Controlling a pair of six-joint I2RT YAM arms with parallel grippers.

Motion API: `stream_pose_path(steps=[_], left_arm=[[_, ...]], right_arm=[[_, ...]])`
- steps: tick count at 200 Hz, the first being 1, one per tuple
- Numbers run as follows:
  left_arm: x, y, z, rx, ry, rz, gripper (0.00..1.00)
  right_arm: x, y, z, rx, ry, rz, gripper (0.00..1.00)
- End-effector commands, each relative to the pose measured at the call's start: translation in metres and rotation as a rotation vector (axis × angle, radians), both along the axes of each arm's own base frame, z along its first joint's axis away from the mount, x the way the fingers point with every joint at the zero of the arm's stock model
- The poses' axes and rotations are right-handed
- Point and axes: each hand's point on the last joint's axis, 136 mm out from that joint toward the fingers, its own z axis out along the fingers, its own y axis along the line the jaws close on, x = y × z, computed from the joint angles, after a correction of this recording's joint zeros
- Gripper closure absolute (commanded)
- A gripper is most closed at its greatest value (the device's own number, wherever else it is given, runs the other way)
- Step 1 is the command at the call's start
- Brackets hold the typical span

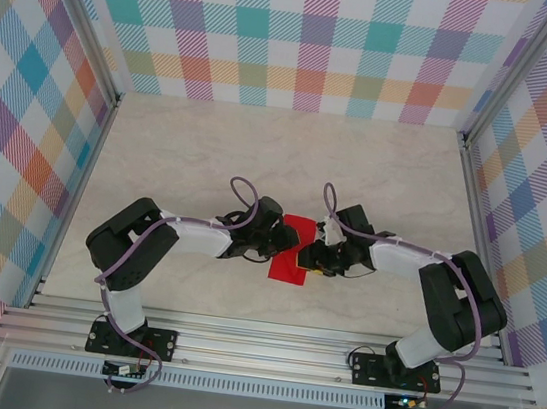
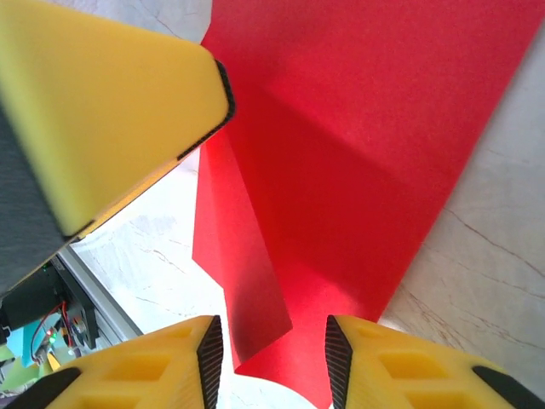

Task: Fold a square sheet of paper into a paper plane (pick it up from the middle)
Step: Fold the triangle a second time at the center of the table.

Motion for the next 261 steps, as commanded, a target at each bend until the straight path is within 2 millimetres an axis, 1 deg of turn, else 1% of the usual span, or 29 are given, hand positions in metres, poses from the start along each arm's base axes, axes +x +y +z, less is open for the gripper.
stream_pose_path(steps=[1, 13, 42, 79, 114, 143, 196, 231, 261], left_arm=[[-0.001, -0.007, 0.000, -0.010, -0.010, -0.001, 0.74], [0.000, -0.007, 0.000, -0.010, -0.009, -0.001, 0.74], [0.000, -0.008, 0.000, -0.012, -0.006, -0.005, 0.74], [-0.001, -0.007, 0.000, -0.011, -0.007, -0.007, 0.74], [-0.002, -0.008, 0.003, -0.013, -0.012, -0.009, 0.74], [-0.001, -0.006, 0.010, -0.017, -0.033, -0.011, 0.72], [-0.002, -0.005, 0.023, -0.028, -0.070, -0.029, 0.66], [-0.006, -0.006, 0.026, -0.029, -0.082, -0.040, 0.63], [-0.009, -0.005, 0.025, -0.021, -0.084, -0.041, 0.62]], right_arm=[[0.007, 0.004, 0.010, 0.055, -0.041, -0.029, 0.63], [0.007, 0.006, 0.011, 0.070, -0.046, -0.029, 0.67], [0.009, 0.002, 0.010, 0.062, -0.067, -0.051, 0.74], [0.011, 0.002, 0.011, 0.052, -0.082, -0.044, 0.87], [0.015, 0.001, 0.010, 0.024, -0.093, -0.028, 0.94], [0.016, 0.001, 0.009, 0.009, -0.102, 0.002, 0.96], [0.019, -0.002, -0.003, -0.056, -0.066, 0.043, 0.96], [0.023, -0.003, -0.002, -0.064, -0.076, 0.047, 0.95], [0.025, -0.007, -0.004, -0.090, -0.075, 0.055, 0.94]])
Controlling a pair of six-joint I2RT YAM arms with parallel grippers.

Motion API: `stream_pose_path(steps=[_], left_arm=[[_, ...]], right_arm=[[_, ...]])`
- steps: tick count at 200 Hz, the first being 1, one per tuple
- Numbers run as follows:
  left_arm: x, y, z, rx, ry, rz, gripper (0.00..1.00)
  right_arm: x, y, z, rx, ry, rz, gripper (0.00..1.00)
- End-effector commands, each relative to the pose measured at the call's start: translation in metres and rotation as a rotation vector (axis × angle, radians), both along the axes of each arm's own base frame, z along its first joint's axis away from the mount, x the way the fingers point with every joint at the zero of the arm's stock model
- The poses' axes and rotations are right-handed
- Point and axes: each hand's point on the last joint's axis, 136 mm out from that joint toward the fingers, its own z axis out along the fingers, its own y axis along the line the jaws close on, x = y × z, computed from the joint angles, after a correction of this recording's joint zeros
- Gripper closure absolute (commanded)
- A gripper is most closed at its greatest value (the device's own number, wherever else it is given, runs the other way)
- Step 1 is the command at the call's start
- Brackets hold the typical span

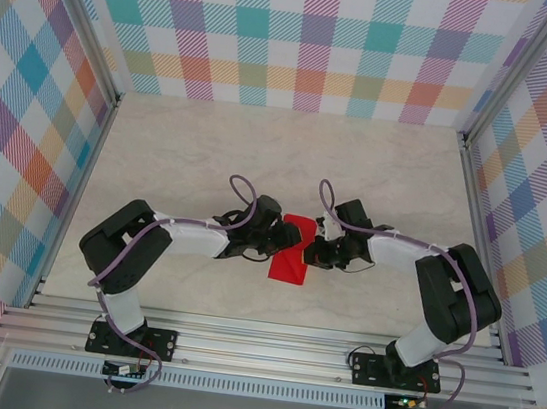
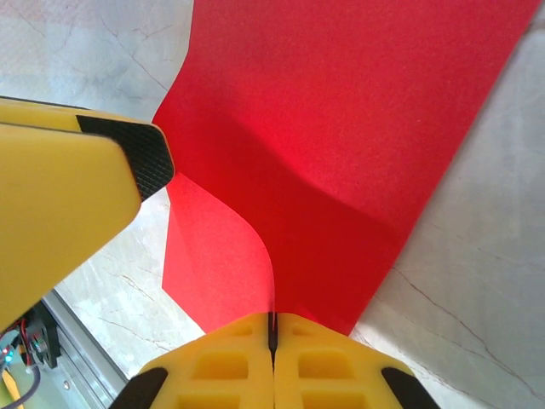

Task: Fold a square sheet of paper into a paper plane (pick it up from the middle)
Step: Fold the triangle a second time at the center of the table.

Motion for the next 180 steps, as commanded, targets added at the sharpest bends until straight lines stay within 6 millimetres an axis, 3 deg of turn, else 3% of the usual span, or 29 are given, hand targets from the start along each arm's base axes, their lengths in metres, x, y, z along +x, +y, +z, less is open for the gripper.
stream_pose_path(steps=[1, 51, 180], left_arm=[[-0.0075, -0.0047, 0.0114, -0.010, -0.046, -0.021, 0.62], [-0.0105, -0.0065, 0.0183, -0.010, -0.071, -0.027, 0.61], [-0.0097, -0.0138, 0.0126, -0.032, -0.066, -0.028, 0.65]], right_arm=[[0.0064, -0.0023, 0.0007, -0.022, -0.015, 0.023, 0.94], [0.0087, -0.0061, -0.0021, -0.059, -0.007, 0.039, 0.93], [0.0124, -0.0048, -0.0073, -0.071, -0.007, 0.068, 0.90]])
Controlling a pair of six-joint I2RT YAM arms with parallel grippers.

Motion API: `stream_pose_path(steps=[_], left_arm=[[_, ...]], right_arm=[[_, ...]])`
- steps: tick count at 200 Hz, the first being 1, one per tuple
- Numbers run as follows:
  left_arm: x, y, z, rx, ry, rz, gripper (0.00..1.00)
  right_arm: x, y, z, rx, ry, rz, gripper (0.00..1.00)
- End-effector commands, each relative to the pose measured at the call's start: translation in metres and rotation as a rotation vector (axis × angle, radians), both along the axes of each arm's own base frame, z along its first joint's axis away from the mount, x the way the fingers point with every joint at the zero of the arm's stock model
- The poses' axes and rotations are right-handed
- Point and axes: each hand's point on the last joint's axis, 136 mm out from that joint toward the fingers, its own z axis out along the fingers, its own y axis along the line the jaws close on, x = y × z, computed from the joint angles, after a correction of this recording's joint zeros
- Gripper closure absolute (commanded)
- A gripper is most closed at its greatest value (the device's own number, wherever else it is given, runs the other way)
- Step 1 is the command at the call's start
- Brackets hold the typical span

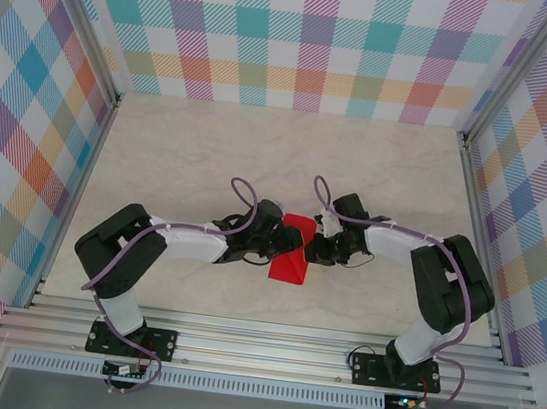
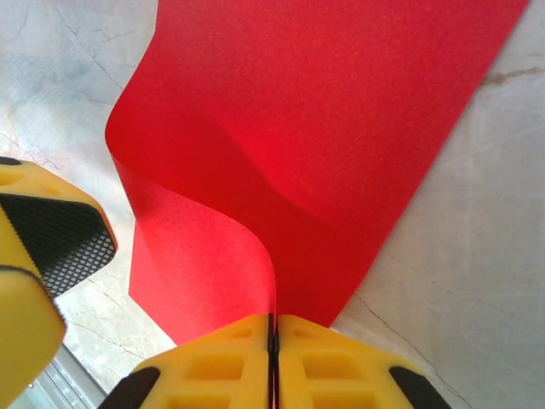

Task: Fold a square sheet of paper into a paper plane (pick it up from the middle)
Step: Fold the triangle a second time at the center of the table.

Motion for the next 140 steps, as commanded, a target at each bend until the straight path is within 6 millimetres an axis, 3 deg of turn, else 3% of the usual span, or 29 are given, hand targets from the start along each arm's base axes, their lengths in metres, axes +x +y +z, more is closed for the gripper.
stream_pose_path(steps=[1, 140], left_arm=[[-0.001, -0.007, 0.002, -0.020, -0.023, -0.014, 0.65], [0.000, -0.015, -0.009, -0.008, 0.005, -0.030, 0.66]], right_arm=[[0.004, 0.001, 0.000, -0.003, -0.004, 0.017, 0.90], [-0.004, -0.006, -0.001, -0.020, 0.001, -0.002, 0.90]])
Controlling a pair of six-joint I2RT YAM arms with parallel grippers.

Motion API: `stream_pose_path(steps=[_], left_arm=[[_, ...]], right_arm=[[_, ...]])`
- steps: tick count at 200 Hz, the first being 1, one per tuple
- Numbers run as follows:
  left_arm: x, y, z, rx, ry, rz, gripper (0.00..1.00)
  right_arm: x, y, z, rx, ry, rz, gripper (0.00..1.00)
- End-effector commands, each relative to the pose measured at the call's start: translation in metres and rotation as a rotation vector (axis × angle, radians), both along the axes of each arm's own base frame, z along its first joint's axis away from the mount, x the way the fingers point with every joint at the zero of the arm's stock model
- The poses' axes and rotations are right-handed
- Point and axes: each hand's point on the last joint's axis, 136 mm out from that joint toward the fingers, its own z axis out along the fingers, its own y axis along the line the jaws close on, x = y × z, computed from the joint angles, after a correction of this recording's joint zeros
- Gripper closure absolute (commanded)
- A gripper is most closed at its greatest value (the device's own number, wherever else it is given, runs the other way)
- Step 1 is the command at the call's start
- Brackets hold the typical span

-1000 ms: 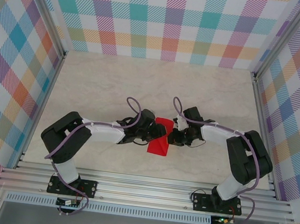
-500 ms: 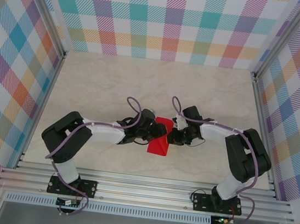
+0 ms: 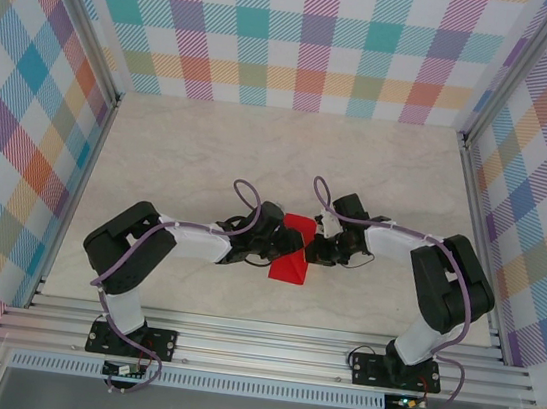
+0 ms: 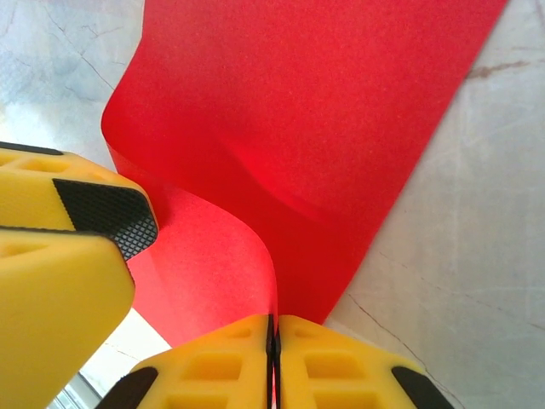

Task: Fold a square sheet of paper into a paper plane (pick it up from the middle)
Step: Fold the triangle a second time at the center of the table.

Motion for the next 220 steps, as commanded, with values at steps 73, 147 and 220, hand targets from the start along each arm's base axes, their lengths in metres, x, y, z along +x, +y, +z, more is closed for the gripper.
stream_pose_path(steps=[73, 147, 220], left_arm=[[-0.002, -0.013, -0.003, -0.009, 0.007, -0.030, 0.66], [-0.003, -0.010, -0.013, 0.006, 0.020, -0.025, 0.67], [-0.004, -0.008, -0.015, 0.010, 0.019, -0.018, 0.66]], right_arm=[[0.001, -0.003, -0.001, -0.010, 0.005, -0.008, 0.89], [0.000, -0.002, -0.009, -0.013, 0.027, -0.006, 0.89], [0.003, 0.001, -0.005, -0.003, 0.019, -0.001, 0.89]])
